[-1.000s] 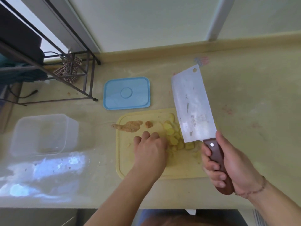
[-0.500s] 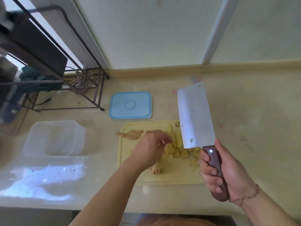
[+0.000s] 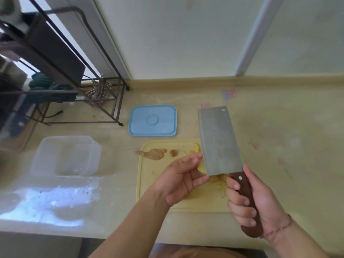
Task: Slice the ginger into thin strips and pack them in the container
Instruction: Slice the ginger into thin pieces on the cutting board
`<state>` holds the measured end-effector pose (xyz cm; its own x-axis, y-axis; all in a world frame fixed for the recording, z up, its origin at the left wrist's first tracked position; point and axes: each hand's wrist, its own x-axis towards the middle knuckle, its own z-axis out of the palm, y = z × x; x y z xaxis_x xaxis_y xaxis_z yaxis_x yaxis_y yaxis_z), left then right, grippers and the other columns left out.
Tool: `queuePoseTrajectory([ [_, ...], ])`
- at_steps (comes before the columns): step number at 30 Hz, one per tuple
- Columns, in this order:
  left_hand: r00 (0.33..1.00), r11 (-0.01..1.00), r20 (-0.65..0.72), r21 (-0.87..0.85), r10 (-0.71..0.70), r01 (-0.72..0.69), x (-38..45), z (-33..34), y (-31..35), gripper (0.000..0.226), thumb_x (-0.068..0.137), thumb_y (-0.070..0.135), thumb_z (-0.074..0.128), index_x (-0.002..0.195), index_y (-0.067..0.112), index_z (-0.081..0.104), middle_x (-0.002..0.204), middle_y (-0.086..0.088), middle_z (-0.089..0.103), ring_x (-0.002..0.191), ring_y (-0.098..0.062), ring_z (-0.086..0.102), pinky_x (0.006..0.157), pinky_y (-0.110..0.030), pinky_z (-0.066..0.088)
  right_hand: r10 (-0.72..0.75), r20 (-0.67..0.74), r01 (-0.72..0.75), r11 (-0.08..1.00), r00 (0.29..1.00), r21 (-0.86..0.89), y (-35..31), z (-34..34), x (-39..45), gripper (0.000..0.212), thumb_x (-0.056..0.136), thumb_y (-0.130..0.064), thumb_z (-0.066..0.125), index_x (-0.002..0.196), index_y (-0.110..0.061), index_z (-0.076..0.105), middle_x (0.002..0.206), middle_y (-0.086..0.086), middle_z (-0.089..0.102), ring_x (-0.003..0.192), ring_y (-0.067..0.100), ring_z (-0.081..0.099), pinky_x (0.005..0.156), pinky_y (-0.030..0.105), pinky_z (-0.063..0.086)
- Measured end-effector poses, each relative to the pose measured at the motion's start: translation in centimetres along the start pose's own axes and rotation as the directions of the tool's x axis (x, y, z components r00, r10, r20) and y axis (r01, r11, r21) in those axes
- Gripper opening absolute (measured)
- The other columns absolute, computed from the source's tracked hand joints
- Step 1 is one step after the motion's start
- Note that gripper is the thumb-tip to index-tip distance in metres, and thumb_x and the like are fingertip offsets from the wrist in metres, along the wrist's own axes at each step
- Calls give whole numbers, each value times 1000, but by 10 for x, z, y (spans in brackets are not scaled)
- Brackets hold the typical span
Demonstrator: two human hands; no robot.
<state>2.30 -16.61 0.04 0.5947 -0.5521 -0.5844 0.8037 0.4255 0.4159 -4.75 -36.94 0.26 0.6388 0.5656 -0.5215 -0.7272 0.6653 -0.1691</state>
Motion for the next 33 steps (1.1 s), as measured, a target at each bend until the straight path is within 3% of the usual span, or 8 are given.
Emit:
queuePoseTrajectory([
  [3,982,976,-159,207,103,-69,1,-6,-1,23,91,-2,61,113,0,68,99,-22,71,86,-25,73,73,-28,61,6,49,-9,999,999,51,-2,-10,0,53,91,-64,50,78,-13,55,54,1,42,35,12,36,34,21,33],
  [6,909,853,-265,498,322,-156,6,-7,-1,20,93,0,64,112,5,67,106,-23,71,98,-29,72,81,-33,60,3,121,-20,990,993,138,-6,-20,-3,68,99,-65,21,98,-7,54,70,8,47,51,20,40,47,32,41],
  [10,821,409,-184,910,540,-66,14,-7,-3,22,96,13,64,112,24,73,109,7,73,99,-6,69,92,-20,53,-20,183,-9,987,983,160,-11,-26,-15,73,99,-65,8,108,-6,50,88,14,57,61,20,40,59,32,39],
  [14,791,26,58,995,609,-93,14,-24,-3,29,97,3,56,118,15,74,129,2,66,118,-12,60,96,-8,38,-60,164,30,984,985,178,-18,-27,-25,69,99,-66,13,105,-7,49,82,11,51,61,20,39,58,33,39],
  [17,652,-49,86,996,753,-75,5,-50,-4,29,90,-1,63,113,13,75,119,0,69,108,-20,65,92,-24,50,-167,-154,140,975,974,-175,-17,-9,-34,62,81,-74,52,78,-12,49,57,8,36,39,12,29,39,24,38],
  [20,483,-109,132,991,865,-76,-17,-75,-16,18,92,18,66,107,12,73,108,1,69,100,-19,64,84,-39,55,-245,-362,37,868,900,-496,-4,10,-39,65,62,-75,59,66,-11,45,53,8,24,35,9,20,37,16,28],
  [27,610,-329,324,938,723,-109,-30,-86,-70,45,79,50,73,109,20,60,111,5,63,104,-17,57,92,-35,47,-266,-346,-190,477,900,-858,36,21,-24,66,85,-68,36,69,-5,43,54,9,31,41,16,24,41,23,21],
  [33,498,-248,305,952,812,-179,-25,-97,-60,33,81,38,74,95,8,70,102,-1,66,95,-18,61,87,-25,50,-399,-250,-246,64,882,-967,49,20,-10,28,89,-54,42,66,-43,54,54,-17,54,52,2,50,56,14,33],
])
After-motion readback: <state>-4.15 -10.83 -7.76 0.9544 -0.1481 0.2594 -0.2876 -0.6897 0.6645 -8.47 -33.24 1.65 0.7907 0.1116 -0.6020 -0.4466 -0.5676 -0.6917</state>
